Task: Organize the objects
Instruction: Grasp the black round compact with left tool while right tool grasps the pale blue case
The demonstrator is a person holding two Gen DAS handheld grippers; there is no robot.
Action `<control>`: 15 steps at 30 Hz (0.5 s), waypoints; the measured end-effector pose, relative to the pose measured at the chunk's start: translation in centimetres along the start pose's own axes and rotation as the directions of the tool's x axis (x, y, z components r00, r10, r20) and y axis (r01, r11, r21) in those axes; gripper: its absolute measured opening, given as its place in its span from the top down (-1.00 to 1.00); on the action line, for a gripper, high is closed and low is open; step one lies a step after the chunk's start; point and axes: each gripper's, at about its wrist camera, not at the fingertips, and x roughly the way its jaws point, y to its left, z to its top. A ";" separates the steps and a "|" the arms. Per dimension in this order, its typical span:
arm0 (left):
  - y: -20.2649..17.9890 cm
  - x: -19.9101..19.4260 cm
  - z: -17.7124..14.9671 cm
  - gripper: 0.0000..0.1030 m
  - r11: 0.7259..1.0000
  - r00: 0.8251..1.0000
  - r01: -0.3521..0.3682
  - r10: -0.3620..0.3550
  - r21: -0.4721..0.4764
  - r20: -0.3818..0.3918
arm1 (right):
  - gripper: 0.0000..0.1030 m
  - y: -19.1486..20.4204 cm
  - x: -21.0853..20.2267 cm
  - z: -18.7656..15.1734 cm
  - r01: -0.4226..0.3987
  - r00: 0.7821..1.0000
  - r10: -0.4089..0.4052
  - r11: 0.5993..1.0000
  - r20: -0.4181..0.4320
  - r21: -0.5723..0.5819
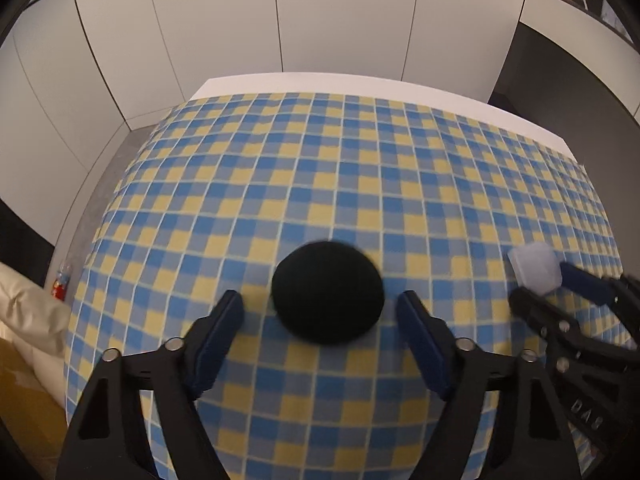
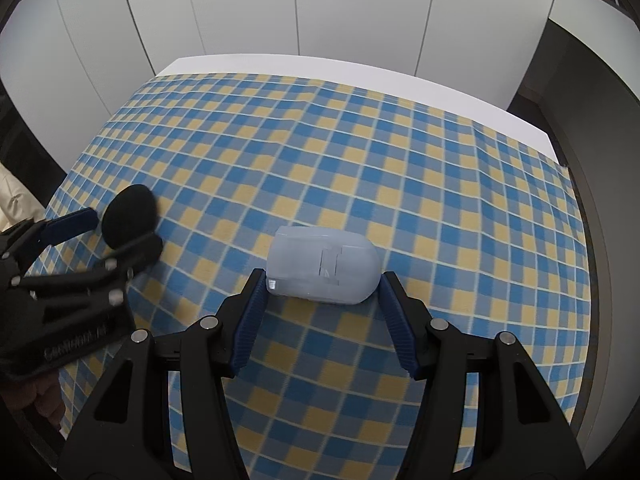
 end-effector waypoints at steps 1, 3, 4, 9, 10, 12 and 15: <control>-0.2 -0.1 0.2 -0.15 1.000 1.000 0.003 -0.003 0.004 -0.001 | -0.15 -0.3 0.0 -0.2 0.001 1.000 -0.001 1.000 -0.001 0.002; -0.4 -0.2 0.5 -0.03 1.000 1.000 0.010 -0.010 0.004 -0.014 | -0.15 -0.6 -0.2 -0.3 0.001 1.000 -0.001 1.000 -0.006 0.011; -0.5 -0.4 0.5 -0.01 1.000 0.999 0.025 -0.025 -0.003 -0.026 | -0.15 -0.8 -0.3 -0.3 0.000 1.000 0.001 1.000 -0.009 0.017; -0.7 -2.4 0.4 0.03 1.000 1.000 0.009 -0.009 -0.006 -0.016 | -0.15 -1.5 -1.7 -0.9 0.000 1.000 0.001 0.999 -0.011 0.044; -0.7 -2.9 0.2 0.03 1.000 1.000 0.014 -0.014 -0.010 -0.014 | -0.14 -1.5 -2.2 -1.1 -0.001 1.000 0.001 0.999 -0.009 0.044; -0.8 -4.0 0.0 0.03 1.000 1.000 0.019 -0.019 -0.019 -0.010 | -0.13 -1.5 -2.9 -1.3 -0.005 1.000 0.006 0.999 -0.007 0.040; -1.0 -5.7 -0.5 0.03 1.000 1.000 0.017 -0.017 -0.019 -0.002 | 0.45 -1.3 -4.0 -1.6 -0.011 1.000 0.011 0.999 -0.009 0.041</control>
